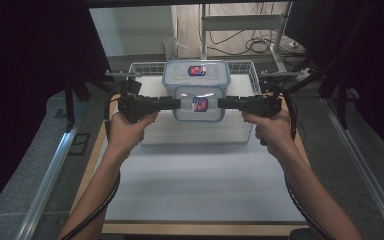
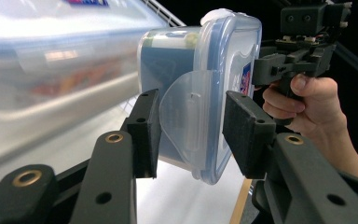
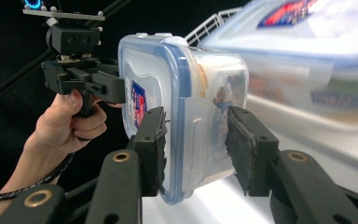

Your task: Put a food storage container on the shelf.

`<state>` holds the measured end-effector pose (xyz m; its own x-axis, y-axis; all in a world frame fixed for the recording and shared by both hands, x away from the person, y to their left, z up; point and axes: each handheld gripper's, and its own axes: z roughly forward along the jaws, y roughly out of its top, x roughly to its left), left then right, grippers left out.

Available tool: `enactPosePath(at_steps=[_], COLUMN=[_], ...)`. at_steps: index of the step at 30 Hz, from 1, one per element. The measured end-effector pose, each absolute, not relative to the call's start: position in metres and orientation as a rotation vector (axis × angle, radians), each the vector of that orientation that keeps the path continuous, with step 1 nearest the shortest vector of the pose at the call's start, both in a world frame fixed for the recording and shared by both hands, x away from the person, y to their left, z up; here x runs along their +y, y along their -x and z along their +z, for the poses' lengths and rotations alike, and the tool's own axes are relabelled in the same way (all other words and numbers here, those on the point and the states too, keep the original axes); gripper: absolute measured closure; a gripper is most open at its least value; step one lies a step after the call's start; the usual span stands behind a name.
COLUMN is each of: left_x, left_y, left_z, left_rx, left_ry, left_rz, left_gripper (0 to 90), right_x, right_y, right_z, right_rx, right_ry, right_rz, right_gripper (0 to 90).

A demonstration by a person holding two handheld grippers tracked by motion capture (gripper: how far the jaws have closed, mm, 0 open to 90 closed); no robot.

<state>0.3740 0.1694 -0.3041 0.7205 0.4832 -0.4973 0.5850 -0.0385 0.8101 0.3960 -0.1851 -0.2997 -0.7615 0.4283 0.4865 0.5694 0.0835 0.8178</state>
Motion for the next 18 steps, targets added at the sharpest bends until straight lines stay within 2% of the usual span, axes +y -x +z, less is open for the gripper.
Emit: enactPosePath(at_steps=[7, 18], left_x=[0.176, 0.178], left_y=[-0.396, -0.428], left_z=[-0.285, -0.275], left_rx=[0.884, 0.908], left_ry=[-1.657, -1.604], left_rz=[-0.092, -0.109], left_gripper=[57.6, 57.5], right_x=[-0.178, -0.173], right_y=[-0.417, -0.45], right_z=[-0.281, -0.262], right_rx=[-2.196, -2.154], right_ry=[1.044, 1.108], right_rz=[-1.793, -1.823], right_gripper=[58.2, 57.8])
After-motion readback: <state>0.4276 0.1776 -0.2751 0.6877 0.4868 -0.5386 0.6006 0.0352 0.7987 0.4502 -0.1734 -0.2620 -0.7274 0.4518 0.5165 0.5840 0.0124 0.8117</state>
